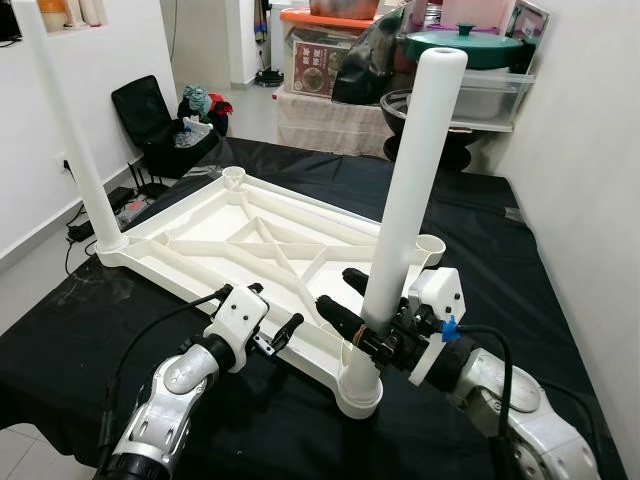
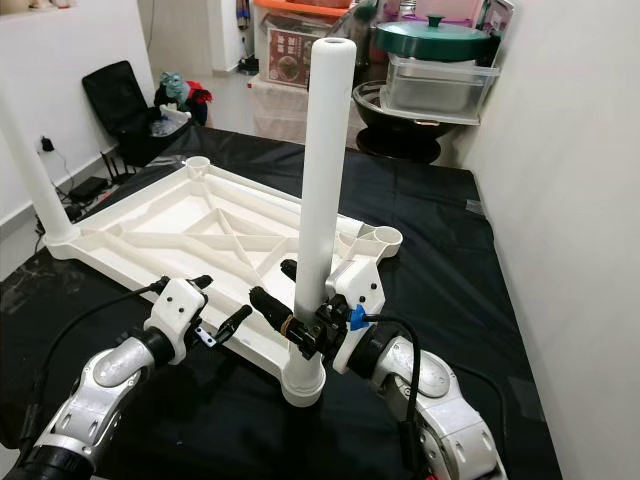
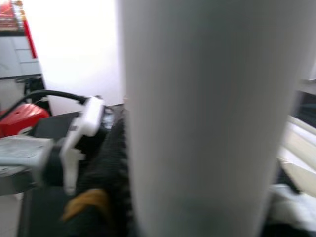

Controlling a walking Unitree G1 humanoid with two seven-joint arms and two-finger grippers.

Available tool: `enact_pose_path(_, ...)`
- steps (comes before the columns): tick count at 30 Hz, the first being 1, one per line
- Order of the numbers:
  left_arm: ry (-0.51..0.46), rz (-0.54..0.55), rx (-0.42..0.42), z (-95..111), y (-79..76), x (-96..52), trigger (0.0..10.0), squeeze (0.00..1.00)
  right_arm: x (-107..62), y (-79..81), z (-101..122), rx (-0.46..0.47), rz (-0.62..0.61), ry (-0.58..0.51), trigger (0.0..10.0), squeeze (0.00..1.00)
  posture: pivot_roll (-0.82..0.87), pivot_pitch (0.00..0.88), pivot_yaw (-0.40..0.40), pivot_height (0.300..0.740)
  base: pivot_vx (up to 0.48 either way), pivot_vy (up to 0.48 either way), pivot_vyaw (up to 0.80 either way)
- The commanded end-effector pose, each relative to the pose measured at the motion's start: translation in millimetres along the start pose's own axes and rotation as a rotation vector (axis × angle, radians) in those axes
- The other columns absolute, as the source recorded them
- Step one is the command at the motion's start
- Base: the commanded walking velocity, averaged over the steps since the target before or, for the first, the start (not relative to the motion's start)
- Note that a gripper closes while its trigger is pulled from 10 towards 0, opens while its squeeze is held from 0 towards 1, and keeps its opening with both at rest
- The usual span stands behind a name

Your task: Building children table

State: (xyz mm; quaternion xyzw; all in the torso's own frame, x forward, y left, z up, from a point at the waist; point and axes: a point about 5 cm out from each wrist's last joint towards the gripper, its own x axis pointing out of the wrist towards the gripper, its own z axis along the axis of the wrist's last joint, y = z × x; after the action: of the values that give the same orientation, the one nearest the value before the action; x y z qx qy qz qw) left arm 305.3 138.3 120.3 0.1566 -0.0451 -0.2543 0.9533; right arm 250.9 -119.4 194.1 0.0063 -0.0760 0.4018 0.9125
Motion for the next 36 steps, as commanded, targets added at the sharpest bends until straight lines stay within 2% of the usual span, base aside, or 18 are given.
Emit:
enact_pose_path(1,0.017,-0.002,0.003,-2.5,1.1,-3.2,10.0,0.0,5.0,-8.8,-7.1,-0.013,-0.072,0.035,0.0,0.0,0.06,0.0,-0.09,0.74,0.0,0.0,0.0)
enact_pose_path(7,0.015,-0.001,0.005,-1.8,0.5,-1.0,10.0,0.0,0.6,-31.3,-17.1,-0.021,-0.247,0.116,0.0,0.0,0.06,0.0,-0.088,0.74,0.0,0.0,0.0)
enact_pose_path(9,0.008,-0.002,0.004,0.0,-0.2,1.6,10.0,0.0,-10.4,-62.7,-32.3,-0.021,-0.548,0.264,0.0,0.0,0.05,0.0,-0.088,0.74,0.0,0.0,0.0)
enact_pose_path(10,0.008,-0.002,0.004,0.0,-0.2,1.6,10.0,0.0,-10.4,-62.7,-32.3,-0.021,-0.548,0.264,0.0,0.0,0.05,0.0,-0.088,0.74,0.0,0.0,0.0)
enact_pose_path(11,0.007,-0.002,0.004,0.3,-0.3,2.3,10.0,0.0,-16.9,-75.2,-39.0,-0.022,-0.682,0.329,0.0,0.0,0.05,0.0,-0.088,0.74,0.0,0.0,0.0)
enact_pose_path(12,0.004,-0.004,0.003,0.8,-1.8,3.2,10.0,0.0,-46.8,-105.5,-45.1,-0.034,-1.035,0.381,0.0,0.0,0.06,0.0,-0.096,0.74,0.0,0.0,0.0)
enact_pose_path(14,0.004,-0.004,0.003,0.8,-1.8,3.2,10.0,0.0,-46.8,-105.5,-45.1,-0.034,-1.035,0.381,0.0,0.0,0.06,0.0,-0.096,0.74,0.0,0.0,0.0)
enact_pose_path(15,0.003,-0.004,0.0,1.0,-2.6,2.9,10.0,0.0,-70.2,-120.5,-47.6,-0.038,-1.27,0.405,0.0,0.0,0.06,0.0,-0.094,0.74,0.0,0.0,0.0)
enact_pose_path(17,0.005,-0.004,-0.003,0.1,-3.6,1.9,10.0,0.0,-84.4,-125.9,-48.3,-0.043,-1.4,0.407,0.0,0.0,0.06,0.0,-0.087,0.74,0.0,0.0,0.0)
enact_pose_path(21,0.007,-0.009,-0.004,-0.8,-4.9,0.8,10.0,0.0,-89.8,-126.4,-48.9,-0.049,-1.457,0.405,0.0,0.0,0.05,0.0,-0.086,0.74,0.0,0.0,0.0)
enact_pose_path(26,0.004,-0.017,-0.007,-0.6,-6.7,2.6,10.0,0.0,-70.9,-117.5,-53.4,0.009,-1.325,0.384,0.0,0.0,0.04,0.0,-0.084,0.74,0.0,0.0,0.0)
enact_pose_path(27,0.001,-0.018,-0.008,0.2,-6.9,3.7,10.0,0.0,-54.7,-111.8,-53.4,0.034,-1.215,0.373,8.2,0.0,0.04,0.0,-0.086,0.74,0.0,0.0,0.0)
enact_pose_path(29,-0.001,-0.018,-0.009,0.6,-7.0,4.3,10.0,0.0,-43.9,-107.5,-52.9,0.047,-1.141,0.367,8.2,0.0,0.04,0.0,-0.086,0.74,0.0,0.0,0.0)
enact_pose_path(30,0.0,-0.019,-0.011,0.3,-6.6,4.4,10.0,0.0,-29.3,-99.2,-44.9,0.044,-1.008,0.299,10.0,0.0,0.04,0.0,-0.088,0.74,0.0,0.0,0.0)
enact_pose_path(33,0.002,-0.019,-0.011,-0.1,-6.3,4.1,10.0,0.0,-21.7,-94.4,-37.9,0.048,-0.941,0.232,10.0,0.0,0.04,0.0,-0.09,0.74,0.0,0.0,0.0)
enact_pose_path(34,0.003,-0.018,-0.012,-0.4,-6.2,3.9,10.0,0.0,-18.2,-91.9,-34.5,0.053,-0.896,0.202,10.0,0.29,0.04,0.0,-0.091,0.74,0.0,0.0,0.0)
enact_pose_path(35,0.006,-0.016,-0.013,-1.3,-5.4,3.1,10.0,0.0,-16.6,-90.8,-31.3,0.053,-0.863,0.172,10.0,1.0,0.05,0.0,-0.096,0.74,0.0,0.0,0.0)
enact_pose_path(36,0.006,-0.016,-0.013,-1.3,-5.4,3.1,10.0,0.0,-16.6,-90.8,-31.3,0.053,-0.863,0.172,10.0,1.0,0.05,0.0,-0.096,0.74,0.0,0.0,0.0)
